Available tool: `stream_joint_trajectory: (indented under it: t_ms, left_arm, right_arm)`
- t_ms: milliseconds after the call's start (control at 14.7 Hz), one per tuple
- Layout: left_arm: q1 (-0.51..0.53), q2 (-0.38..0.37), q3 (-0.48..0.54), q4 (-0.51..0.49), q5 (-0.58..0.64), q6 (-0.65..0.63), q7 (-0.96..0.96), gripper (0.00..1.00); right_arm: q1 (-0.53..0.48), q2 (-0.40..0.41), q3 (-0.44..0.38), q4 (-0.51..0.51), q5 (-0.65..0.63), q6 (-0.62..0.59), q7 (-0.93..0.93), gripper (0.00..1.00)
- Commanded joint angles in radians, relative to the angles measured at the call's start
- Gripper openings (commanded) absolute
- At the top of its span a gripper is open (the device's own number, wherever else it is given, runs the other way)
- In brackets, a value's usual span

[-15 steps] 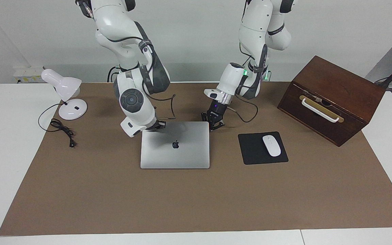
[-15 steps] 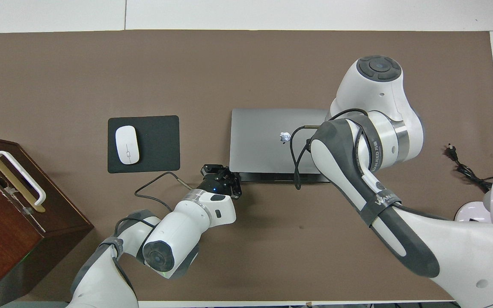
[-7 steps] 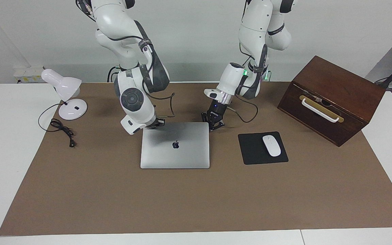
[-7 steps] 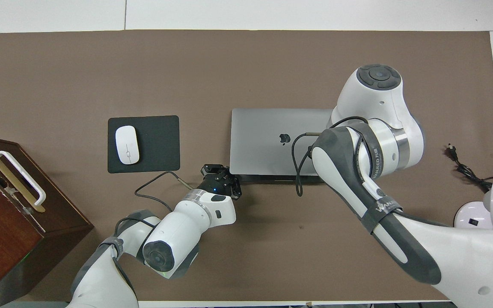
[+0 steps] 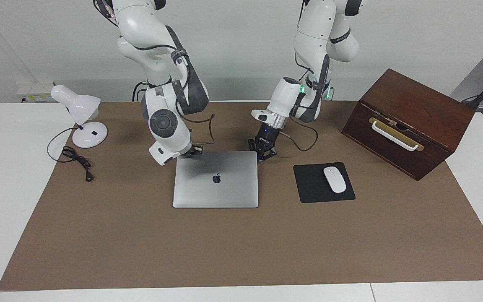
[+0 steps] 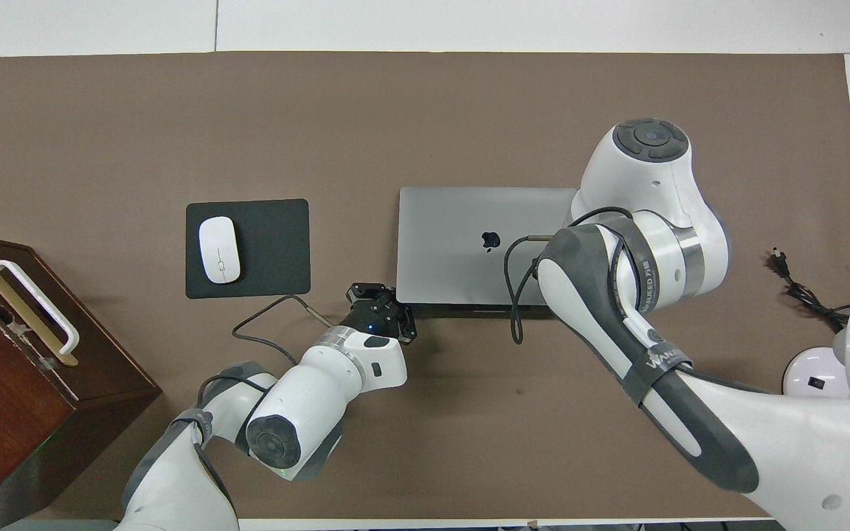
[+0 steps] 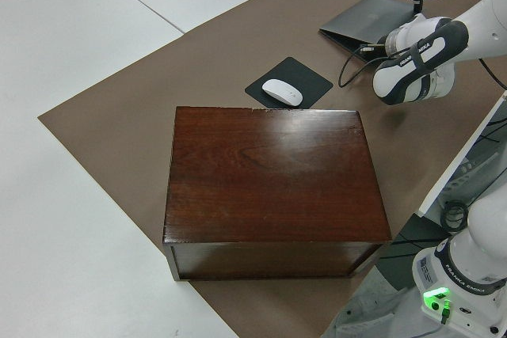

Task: Close laptop with both arms
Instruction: 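Press the closed lid flat with the right gripper, left gripper holding the base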

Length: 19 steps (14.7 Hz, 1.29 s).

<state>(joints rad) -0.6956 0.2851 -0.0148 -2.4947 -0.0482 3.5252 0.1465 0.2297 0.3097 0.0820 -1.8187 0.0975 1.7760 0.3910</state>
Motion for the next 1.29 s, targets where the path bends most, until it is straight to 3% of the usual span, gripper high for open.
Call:
stream_joint_trajectory:
  t_ms: [0, 611, 1221]
  left_arm:
    - [-0.019, 0.017, 0.018, -0.075, 0.002, -0.032, 0.015, 0.00]
    - [-0.018, 0.017, 0.018, -0.075, 0.002, -0.032, 0.015, 0.00]
    - [-0.012, 0.017, 0.018, -0.075, 0.002, -0.032, 0.013, 0.00]
  right_arm:
    - [-0.012, -0.032, 0.008, -0.053, 0.014, 0.049, 0.009, 0.00]
    - [-0.012, -0.027, 0.008, -0.079, 0.014, 0.094, 0.008, 0.00]
    - [-0.018, -0.058, 0.002, -0.025, 0.016, 0.028, 0.014, 0.00]
